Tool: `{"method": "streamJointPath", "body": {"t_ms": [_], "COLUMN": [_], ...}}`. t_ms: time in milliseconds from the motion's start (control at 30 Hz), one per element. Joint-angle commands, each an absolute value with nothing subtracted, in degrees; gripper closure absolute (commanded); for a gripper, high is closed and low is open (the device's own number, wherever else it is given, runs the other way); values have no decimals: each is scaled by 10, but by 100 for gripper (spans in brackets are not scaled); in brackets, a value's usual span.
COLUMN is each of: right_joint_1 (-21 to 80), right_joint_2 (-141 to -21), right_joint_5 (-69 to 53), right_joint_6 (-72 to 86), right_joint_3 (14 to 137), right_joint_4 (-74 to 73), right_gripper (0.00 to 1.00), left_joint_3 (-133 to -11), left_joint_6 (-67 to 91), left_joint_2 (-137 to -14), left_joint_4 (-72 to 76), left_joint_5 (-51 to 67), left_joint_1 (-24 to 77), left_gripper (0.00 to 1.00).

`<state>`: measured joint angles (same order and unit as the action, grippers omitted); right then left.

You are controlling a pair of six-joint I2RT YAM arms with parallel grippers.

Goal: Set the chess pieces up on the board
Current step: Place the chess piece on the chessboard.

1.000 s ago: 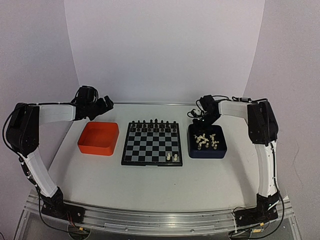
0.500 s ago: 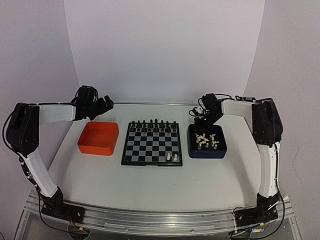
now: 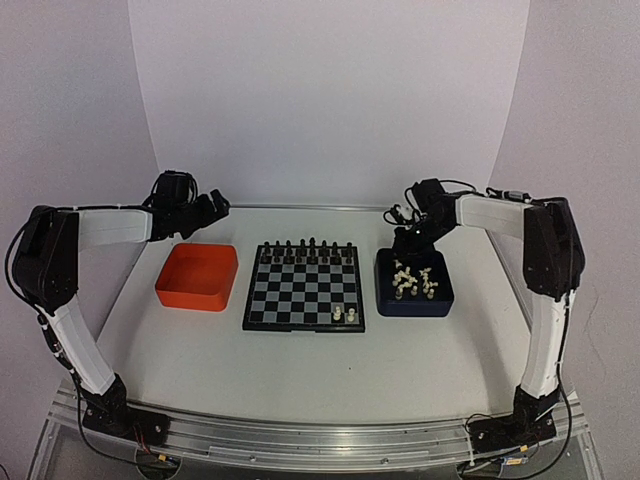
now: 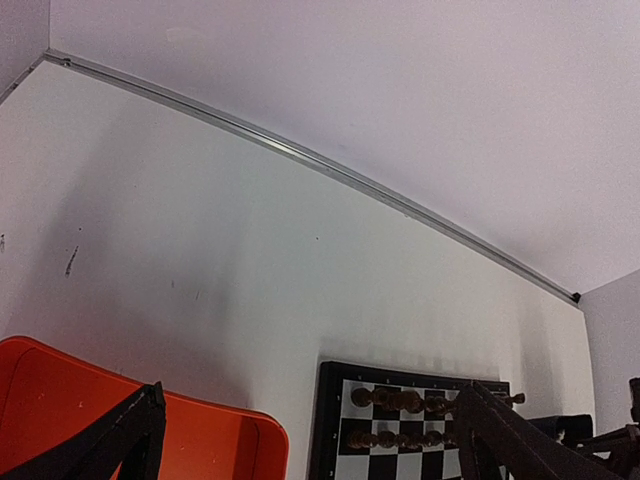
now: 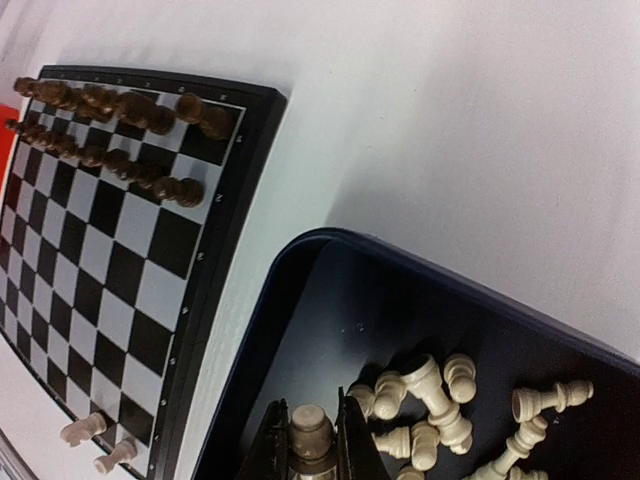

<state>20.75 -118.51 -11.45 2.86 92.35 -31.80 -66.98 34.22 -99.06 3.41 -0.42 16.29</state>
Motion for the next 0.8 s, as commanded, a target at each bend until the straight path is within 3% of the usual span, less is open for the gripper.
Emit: {"method": "streamJointPath", "body": {"t_ms": [0, 333, 567, 767], "right_joint_1": [208, 231, 292, 332], "right_joint_2": [-1080, -950, -930, -946], "right_joint_5": [-152, -207, -167, -163], "right_joint_6": [38, 142, 240, 318], "right_joint_3": [888, 782, 775, 786], "right_joint_4": [-288, -92, 40, 116], "right_gripper": [100, 100, 100, 100], "left_joint_3": [-689, -653, -695, -779], "left_joint_6": [316, 297, 348, 344], "left_joint_2": [-960, -913, -976, -1043], "left_joint_4": [56, 148, 294, 275], "left_joint_5": [-5, 172, 404, 481], "left_joint_1": [191, 247, 318, 363], "left_gripper": [0, 0, 1, 11]}}
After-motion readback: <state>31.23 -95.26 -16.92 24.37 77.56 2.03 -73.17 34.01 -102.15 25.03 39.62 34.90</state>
